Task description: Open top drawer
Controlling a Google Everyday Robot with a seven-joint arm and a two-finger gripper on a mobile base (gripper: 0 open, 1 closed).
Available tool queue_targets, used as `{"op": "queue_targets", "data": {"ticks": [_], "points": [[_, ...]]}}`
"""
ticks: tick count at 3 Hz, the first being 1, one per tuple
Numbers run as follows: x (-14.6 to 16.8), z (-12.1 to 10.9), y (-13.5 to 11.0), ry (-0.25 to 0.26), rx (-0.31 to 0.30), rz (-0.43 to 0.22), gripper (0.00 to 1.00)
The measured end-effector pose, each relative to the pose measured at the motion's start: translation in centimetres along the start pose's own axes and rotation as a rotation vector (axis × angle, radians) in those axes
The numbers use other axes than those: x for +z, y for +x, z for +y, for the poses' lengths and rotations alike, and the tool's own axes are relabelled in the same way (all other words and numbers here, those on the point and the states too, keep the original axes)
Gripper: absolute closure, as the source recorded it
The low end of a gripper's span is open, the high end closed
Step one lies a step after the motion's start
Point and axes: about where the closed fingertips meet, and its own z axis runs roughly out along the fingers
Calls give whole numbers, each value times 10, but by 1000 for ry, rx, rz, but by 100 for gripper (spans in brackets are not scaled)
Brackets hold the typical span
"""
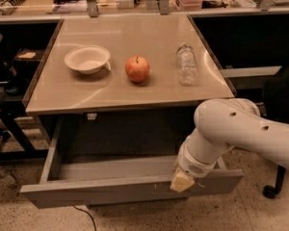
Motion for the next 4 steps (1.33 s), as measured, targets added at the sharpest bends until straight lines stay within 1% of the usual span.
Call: {"op": "queue_targets", "data": {"ticks": [4], "points": [[-8,41,26,-12,78,11,100]]}}
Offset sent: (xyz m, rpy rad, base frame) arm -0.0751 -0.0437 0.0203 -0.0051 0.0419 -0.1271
